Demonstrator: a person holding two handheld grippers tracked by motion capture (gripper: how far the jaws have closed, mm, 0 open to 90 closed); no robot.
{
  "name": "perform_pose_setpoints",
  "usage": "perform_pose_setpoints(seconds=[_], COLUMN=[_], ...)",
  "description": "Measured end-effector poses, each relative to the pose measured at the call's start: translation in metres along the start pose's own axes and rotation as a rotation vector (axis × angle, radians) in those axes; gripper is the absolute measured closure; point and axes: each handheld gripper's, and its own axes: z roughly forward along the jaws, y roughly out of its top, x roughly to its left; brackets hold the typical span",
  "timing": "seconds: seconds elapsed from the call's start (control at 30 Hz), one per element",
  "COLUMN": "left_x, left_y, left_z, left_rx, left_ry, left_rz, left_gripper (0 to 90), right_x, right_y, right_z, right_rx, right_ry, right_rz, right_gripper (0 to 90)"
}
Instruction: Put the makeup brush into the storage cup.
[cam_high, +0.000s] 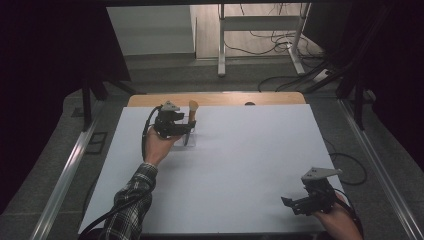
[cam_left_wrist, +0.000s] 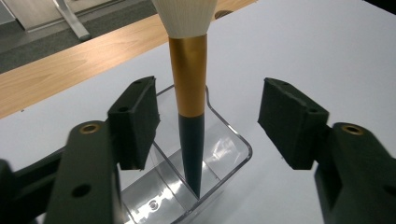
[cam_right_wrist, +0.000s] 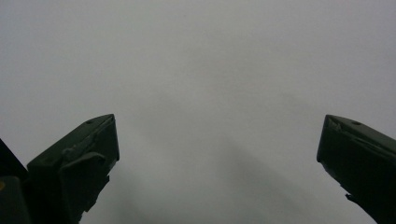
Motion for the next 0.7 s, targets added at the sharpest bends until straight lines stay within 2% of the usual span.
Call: perform_pose_setpoints(seconds=[0.2, 0.53, 0.7], left_x=[0.0007, -0.0033, -0.0046], left_y=[-0.0007, 0.0000, -0.0010], left_z=[-0.0013, -0.0036, -0.0053], left_rx=[0.004, 0.022, 0.029], left_ry=[-0.020, -0.036, -0.058], left_rz=[-0.008, -0.004, -0.004], left_gripper=[32.0, 18.0, 11.7], right_x=[0.0000, 0.0000, -0.0001], right_y=[0.0000, 0.0000, 0.0000], right_z=[0.0000, 0.0000, 0.0000], right_rx=[0.000, 0.001, 0.000], right_ry=[0.000, 0.000, -0.001], right_rz=[0.000, 0.000, 0.001], right_gripper=[0.0, 0.0, 0.0])
